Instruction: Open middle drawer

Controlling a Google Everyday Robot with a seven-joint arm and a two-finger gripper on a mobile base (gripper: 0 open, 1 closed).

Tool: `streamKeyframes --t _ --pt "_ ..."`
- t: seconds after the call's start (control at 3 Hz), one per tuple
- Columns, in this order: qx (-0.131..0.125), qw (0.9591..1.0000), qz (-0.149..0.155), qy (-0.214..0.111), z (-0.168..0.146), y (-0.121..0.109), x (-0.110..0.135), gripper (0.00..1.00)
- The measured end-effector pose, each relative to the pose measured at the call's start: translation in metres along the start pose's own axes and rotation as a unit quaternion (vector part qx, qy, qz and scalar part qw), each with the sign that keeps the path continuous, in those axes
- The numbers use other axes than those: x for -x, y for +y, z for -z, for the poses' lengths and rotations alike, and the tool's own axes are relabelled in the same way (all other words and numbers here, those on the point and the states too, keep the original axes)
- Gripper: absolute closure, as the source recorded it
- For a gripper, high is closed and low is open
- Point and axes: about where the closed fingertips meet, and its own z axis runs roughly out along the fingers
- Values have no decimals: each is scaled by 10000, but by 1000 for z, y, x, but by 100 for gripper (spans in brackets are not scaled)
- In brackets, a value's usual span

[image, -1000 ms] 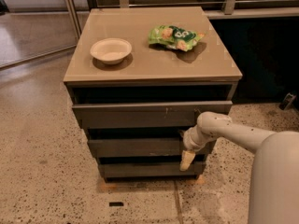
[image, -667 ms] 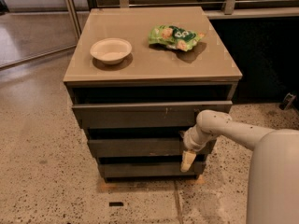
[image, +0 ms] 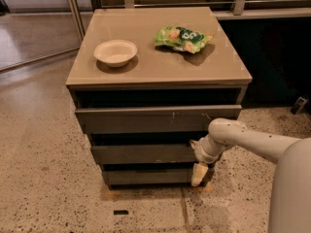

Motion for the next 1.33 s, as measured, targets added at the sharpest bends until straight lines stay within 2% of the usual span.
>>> streamKeyframes --t 0.33,0.67,1.0,1.33 --pt "230 9997 -120 -7 -1 27 -8 0" --pt "231 9997 -121 -7 0 27 -8 0" --pt "563 9982 -182 47 9 60 -11 0" --pt "740 9971 -172 87 17 77 -7 0"
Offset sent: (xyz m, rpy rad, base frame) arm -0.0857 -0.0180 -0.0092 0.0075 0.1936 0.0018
